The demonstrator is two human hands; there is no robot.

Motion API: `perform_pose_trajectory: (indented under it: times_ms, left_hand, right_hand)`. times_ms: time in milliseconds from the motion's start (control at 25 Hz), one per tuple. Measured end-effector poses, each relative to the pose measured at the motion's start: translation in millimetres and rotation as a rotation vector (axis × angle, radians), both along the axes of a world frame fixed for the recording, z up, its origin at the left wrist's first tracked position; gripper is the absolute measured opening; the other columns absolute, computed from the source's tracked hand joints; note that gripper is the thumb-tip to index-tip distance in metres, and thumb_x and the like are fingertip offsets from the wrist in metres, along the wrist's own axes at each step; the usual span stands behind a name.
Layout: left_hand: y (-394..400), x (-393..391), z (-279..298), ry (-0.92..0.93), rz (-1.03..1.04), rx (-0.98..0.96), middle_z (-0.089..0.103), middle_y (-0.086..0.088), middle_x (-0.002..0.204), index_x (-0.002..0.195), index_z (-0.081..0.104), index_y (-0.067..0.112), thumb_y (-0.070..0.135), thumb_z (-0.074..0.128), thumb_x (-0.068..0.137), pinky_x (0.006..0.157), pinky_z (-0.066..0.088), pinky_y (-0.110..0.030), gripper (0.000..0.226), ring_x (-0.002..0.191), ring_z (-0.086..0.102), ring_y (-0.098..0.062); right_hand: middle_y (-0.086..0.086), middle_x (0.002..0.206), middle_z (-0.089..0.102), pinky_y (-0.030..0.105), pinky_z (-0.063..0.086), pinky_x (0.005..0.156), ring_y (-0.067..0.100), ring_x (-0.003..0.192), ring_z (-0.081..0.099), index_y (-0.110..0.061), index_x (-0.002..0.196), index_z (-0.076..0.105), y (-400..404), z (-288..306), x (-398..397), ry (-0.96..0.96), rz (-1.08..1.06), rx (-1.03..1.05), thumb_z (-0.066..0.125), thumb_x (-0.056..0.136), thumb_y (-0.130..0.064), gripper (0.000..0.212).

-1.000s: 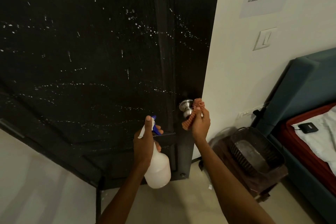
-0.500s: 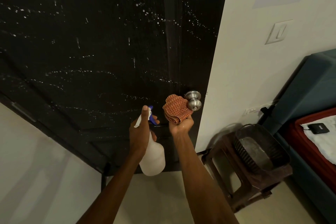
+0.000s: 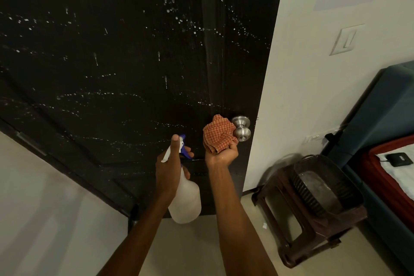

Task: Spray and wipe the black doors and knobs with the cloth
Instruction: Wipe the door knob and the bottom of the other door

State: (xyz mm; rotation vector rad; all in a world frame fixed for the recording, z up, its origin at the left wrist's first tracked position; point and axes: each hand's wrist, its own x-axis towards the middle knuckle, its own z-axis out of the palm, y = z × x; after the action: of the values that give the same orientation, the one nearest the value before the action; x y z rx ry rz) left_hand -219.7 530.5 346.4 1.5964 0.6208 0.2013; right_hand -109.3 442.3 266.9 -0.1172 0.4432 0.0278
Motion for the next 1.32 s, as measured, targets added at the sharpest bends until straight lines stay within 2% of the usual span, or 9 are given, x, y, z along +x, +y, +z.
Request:
perform_pose_trajectory:
  times_ms: [80, 240, 320, 400, 560, 720, 880, 1040, 1320]
  left_hand:
    - [1, 0, 0, -0.001, 0.003, -0.001, 0.073, -0.012, 0.092, 0.095, 0.069, 0.012, 0.071, 0.034, 0.083, 0.047, 0.047, -0.025, 0.070, 0.048, 0.054, -0.014]
    - [-2, 0, -4, -0.042, 0.010, -0.025, 0.074, -0.012, 0.094, 0.100, 0.070, 0.009, 0.071, 0.037, 0.082, 0.052, 0.046, -0.031, 0.073, 0.053, 0.054, -0.018]
    - [-5, 4, -7, -0.038, 0.005, -0.038, 0.074, -0.013, 0.095, 0.099, 0.070, 0.010, 0.072, 0.037, 0.082, 0.053, 0.046, -0.032, 0.073, 0.054, 0.053, -0.021]
    - [-10, 8, -9, -0.047, -0.008, -0.039, 0.074, -0.013, 0.094, 0.097, 0.069, 0.010, 0.070, 0.036, 0.084, 0.052, 0.046, -0.031, 0.069, 0.053, 0.053, -0.021]
    - [-19, 17, -13, -0.045, -0.041, -0.047, 0.074, -0.011, 0.093, 0.098, 0.069, 0.012, 0.066, 0.038, 0.092, 0.046, 0.046, -0.029, 0.063, 0.054, 0.055, -0.021]
    - [-23, 25, -14, -0.045, -0.054, -0.061, 0.074, -0.011, 0.092, 0.099, 0.068, 0.011, 0.064, 0.038, 0.094, 0.045, 0.046, -0.027, 0.061, 0.053, 0.056, -0.020]
    - [-28, 27, -12, -0.047, -0.030, -0.084, 0.074, -0.008, 0.091, 0.098, 0.069, 0.015, 0.068, 0.040, 0.088, 0.048, 0.048, -0.028, 0.062, 0.062, 0.062, -0.021]
    - [-28, 30, -12, -0.040, -0.028, -0.082, 0.074, -0.007, 0.092, 0.094, 0.068, 0.020, 0.068, 0.040, 0.088, 0.057, 0.052, -0.034, 0.056, 0.072, 0.066, -0.025]
    - [-31, 28, -12, -0.058, -0.037, -0.088, 0.074, -0.007, 0.091, 0.096, 0.068, 0.018, 0.070, 0.041, 0.083, 0.056, 0.052, -0.035, 0.060, 0.065, 0.063, -0.021]
  right_hand:
    - [0.010, 0.101, 0.076, 0.044, 0.053, 0.093, 0.030, 0.098, 0.067, -0.017, 0.114, 0.069, -5, -10, -5, 0.017, 0.004, -0.042, 0.035, 0.107, -0.025, 0.036]
    - [0.017, 0.131, 0.066, 0.050, 0.047, 0.109, 0.033, 0.113, 0.063, -0.016, 0.131, 0.061, -47, -40, -1, 0.045, -0.059, -0.188, 0.038, 0.105, -0.026, 0.036]
    - [0.010, 0.121, 0.068, 0.039, 0.052, 0.097, 0.025, 0.106, 0.063, -0.013, 0.127, 0.062, -83, -36, 6, -0.016, -0.141, -0.395, 0.042, 0.102, -0.024, 0.034]
    - [0.001, 0.108, 0.070, 0.032, 0.052, 0.093, 0.016, 0.101, 0.064, -0.008, 0.117, 0.068, -114, -21, 13, -0.209, -0.172, -0.897, 0.047, 0.099, -0.023, 0.031]
    - [0.005, 0.125, 0.070, 0.036, 0.044, 0.107, 0.022, 0.118, 0.061, -0.010, 0.126, 0.070, -127, -11, 30, -0.855, -0.125, -2.310, 0.047, 0.101, -0.029, 0.038]
    - [0.012, 0.128, 0.070, 0.048, 0.042, 0.111, 0.035, 0.123, 0.059, -0.010, 0.128, 0.070, -122, -9, 37, -1.095, -0.111, -2.908, 0.041, 0.099, -0.041, 0.051]
    - [0.011, 0.134, 0.067, 0.049, 0.041, 0.114, 0.035, 0.128, 0.058, -0.012, 0.133, 0.068, -129, -2, 46, -1.236, -0.055, -3.051, 0.034, 0.100, -0.044, 0.057]
    - [0.014, 0.147, 0.058, 0.052, 0.036, 0.121, 0.037, 0.138, 0.051, -0.009, 0.144, 0.059, -138, -4, 52, -0.952, -0.134, -2.908, 0.035, 0.105, -0.041, 0.055]
    - [0.013, 0.145, 0.061, 0.049, 0.029, 0.122, 0.037, 0.140, 0.051, -0.011, 0.141, 0.062, -125, -7, 65, -1.301, 0.002, -3.067, 0.062, 0.094, -0.040, 0.055]
